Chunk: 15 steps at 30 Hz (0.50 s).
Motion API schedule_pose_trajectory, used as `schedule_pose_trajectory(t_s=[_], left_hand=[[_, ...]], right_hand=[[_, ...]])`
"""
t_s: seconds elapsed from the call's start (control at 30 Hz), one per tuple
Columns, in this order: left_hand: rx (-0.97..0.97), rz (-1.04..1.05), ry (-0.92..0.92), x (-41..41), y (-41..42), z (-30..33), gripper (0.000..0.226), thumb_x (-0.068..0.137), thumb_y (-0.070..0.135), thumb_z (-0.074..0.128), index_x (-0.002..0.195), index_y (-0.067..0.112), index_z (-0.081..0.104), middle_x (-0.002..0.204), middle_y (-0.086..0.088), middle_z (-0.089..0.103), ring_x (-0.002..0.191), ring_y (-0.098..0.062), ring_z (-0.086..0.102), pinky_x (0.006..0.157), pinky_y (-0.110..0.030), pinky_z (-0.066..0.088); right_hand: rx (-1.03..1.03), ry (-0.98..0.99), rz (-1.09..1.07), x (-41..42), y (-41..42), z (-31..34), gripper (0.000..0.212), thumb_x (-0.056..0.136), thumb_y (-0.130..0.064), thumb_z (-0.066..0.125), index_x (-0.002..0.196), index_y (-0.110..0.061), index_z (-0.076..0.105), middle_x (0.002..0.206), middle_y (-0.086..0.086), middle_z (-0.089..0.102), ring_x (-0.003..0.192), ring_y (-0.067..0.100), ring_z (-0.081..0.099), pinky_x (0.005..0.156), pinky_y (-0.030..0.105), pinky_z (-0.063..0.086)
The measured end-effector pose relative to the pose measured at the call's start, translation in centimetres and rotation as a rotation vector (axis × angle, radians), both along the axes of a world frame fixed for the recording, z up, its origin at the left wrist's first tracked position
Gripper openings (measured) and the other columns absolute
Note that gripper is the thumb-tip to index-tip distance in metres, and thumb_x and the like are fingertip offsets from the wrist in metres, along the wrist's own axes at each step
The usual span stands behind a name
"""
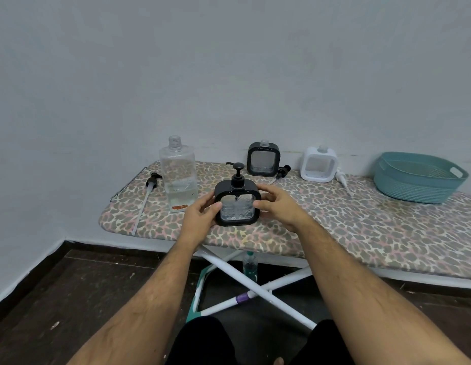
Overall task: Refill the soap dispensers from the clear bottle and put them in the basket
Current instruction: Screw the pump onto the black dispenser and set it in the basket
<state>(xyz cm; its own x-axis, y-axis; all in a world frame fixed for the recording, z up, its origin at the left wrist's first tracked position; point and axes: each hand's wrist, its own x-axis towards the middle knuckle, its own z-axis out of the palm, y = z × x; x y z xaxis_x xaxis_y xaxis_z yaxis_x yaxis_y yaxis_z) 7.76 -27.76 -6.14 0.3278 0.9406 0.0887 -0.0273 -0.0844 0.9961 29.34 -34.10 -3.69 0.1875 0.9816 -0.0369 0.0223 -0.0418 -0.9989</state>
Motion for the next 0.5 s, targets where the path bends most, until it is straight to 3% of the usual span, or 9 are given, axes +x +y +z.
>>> schedule_pose_trajectory(t_s=[0.1, 0.27, 0.33, 0.5], left_hand=[[0.016, -0.013, 0.01, 0.7, -0.2, 0.6, 0.048, 0.097, 0.011, 0.059, 0.143, 0.014, 0.049, 0.13, 0.001, 0.061, 0.115, -0.016, 0.062, 0.081, -0.023, 0.059], [0.083, -0.041, 0.045, 3.3, -0.1, 1.7, 0.046, 0.096, 0.015, 0.061, 0.141, 0.015, 0.051, 0.131, 0.0, 0.062, 0.119, -0.017, 0.061, 0.096, -0.041, 0.055], [0.092, -0.058, 0.033, 5.1, -0.3, 2.3, 0.045, 0.097, 0.014, 0.06, 0.141, 0.014, 0.052, 0.124, 0.003, 0.063, 0.115, -0.015, 0.063, 0.097, -0.037, 0.054], [0.093, -0.108, -0.026, 10.7, -0.4, 3.7, 0.042, 0.098, 0.013, 0.058, 0.139, 0.015, 0.054, 0.121, 0.003, 0.065, 0.104, -0.004, 0.065, 0.082, -0.023, 0.057]], right_hand=[[0.015, 0.02, -0.006, 0.8, -0.2, -0.1, 0.056, 0.09, 0.008, 0.064, 0.141, -0.011, 0.051, 0.117, 0.014, 0.069, 0.102, 0.028, 0.072, 0.083, 0.043, 0.061], [0.055, 0.016, -0.064, 3.3, -1.2, 0.4, 0.056, 0.089, 0.006, 0.067, 0.141, -0.011, 0.052, 0.121, 0.017, 0.068, 0.107, 0.027, 0.07, 0.087, 0.039, 0.06], [0.077, -0.003, -0.092, 4.7, -1.9, 0.9, 0.055, 0.089, 0.004, 0.068, 0.14, -0.011, 0.053, 0.12, 0.017, 0.068, 0.108, 0.027, 0.07, 0.089, 0.042, 0.059], [0.131, -0.018, -0.183, 8.8, -4.2, 2.7, 0.053, 0.088, 0.005, 0.069, 0.137, -0.01, 0.057, 0.117, 0.014, 0.069, 0.107, 0.028, 0.069, 0.085, 0.036, 0.06]])
